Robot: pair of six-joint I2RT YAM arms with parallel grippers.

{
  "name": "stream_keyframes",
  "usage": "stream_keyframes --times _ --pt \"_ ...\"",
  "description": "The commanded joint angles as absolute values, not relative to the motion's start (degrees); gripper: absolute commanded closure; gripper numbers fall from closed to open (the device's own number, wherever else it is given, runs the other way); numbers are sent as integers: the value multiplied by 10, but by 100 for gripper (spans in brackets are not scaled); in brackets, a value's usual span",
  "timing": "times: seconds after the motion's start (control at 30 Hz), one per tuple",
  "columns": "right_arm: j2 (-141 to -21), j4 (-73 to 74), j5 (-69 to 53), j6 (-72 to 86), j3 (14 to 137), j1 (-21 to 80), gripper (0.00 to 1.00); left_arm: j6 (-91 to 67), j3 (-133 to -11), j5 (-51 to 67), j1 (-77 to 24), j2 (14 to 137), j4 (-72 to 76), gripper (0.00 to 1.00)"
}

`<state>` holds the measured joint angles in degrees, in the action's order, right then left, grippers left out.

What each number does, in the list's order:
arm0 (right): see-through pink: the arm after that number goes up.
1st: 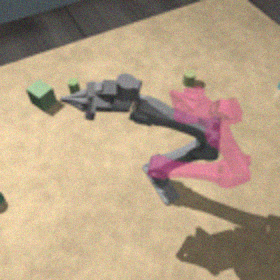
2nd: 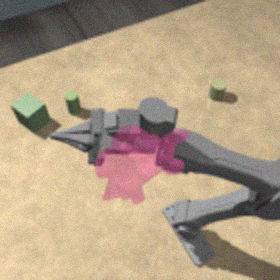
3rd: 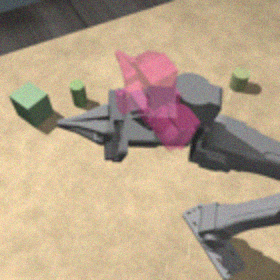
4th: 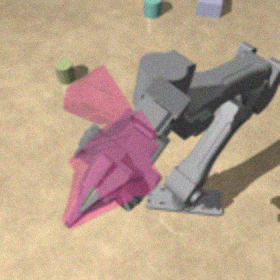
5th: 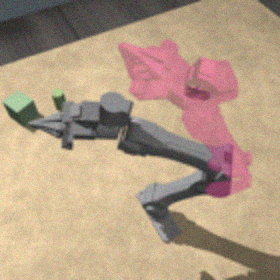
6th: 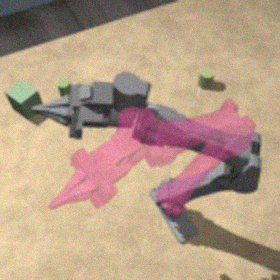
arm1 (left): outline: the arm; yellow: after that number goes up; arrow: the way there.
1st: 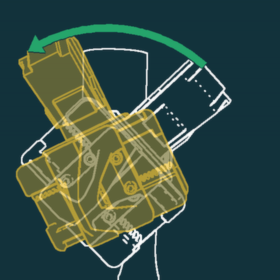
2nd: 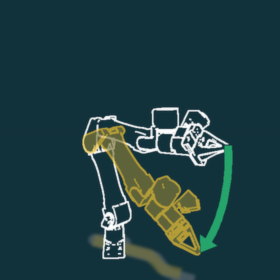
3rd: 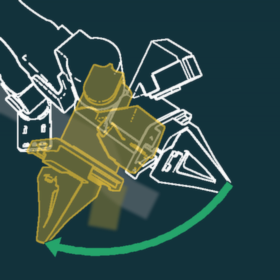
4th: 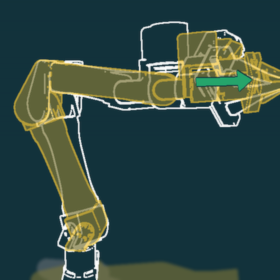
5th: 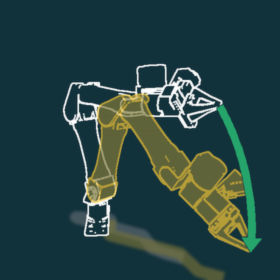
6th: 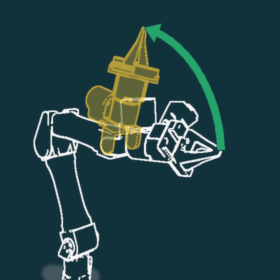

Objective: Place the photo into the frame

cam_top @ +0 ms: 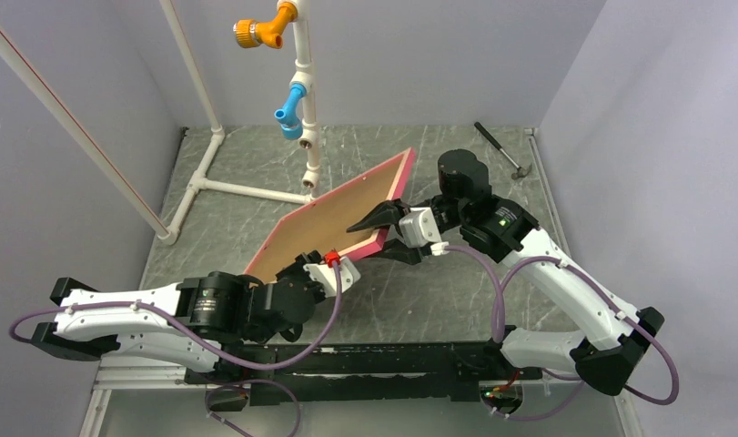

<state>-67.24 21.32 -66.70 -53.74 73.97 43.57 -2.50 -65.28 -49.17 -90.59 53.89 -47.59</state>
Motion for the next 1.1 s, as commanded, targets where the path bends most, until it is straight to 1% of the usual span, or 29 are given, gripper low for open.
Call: stream_keyframes --times 0.0,0.03,0.1,0.17,0.2,0.23,0.27,0.3,0.37,0.4,0.5,0.57,0.6,0.63,0.83,1.07 --pt "-673 267 -644 -605 766 445 61 -97 -687 -420 -912 535 -382 100" --pt "-670 265 -642 -605 764 446 66 -97 -689 -420 -912 534 -383 100" --pt "-666 262 -640 -603 759 445 79 -98 -692 -420 -912 533 -384 100" --pt "-660 256 -635 -598 754 446 98 -98 -696 -423 -912 530 -383 100" --pt "-658 253 -633 -596 751 447 100 -100 -699 -428 -911 530 -386 99" --pt "-655 249 -632 -593 748 446 100 -103 -704 -431 -912 530 -390 96" --pt "-652 243 -631 -589 744 446 100 -105 -707 -434 -912 530 -392 91" --pt "-650 239 -631 -584 740 446 100 -105 -712 -437 -912 531 -395 84" --pt "-644 230 -632 -578 732 446 100 -106 -719 -440 -912 532 -399 58" --pt "-642 227 -633 -573 728 446 100 -105 -722 -441 -912 532 -402 47" --pt "-634 220 -635 -561 721 446 100 -104 -740 -446 -912 536 -407 18" --pt "-626 210 -639 -545 713 446 100 -100 -753 -453 -912 537 -408 10" --pt "-621 204 -642 -535 708 446 100 -97 -760 -455 -912 537 -407 3" --pt "-615 192 -645 -522 703 446 100 -93 -766 -459 -912 536 -404 1" --pt "-580 137 -653 -423 657 446 100 -48 -785 -475 -912 517 -349 1" --pt "-515 14 -652 -267 578 445 100 -7 -775 -491 -912 480 -281 1"
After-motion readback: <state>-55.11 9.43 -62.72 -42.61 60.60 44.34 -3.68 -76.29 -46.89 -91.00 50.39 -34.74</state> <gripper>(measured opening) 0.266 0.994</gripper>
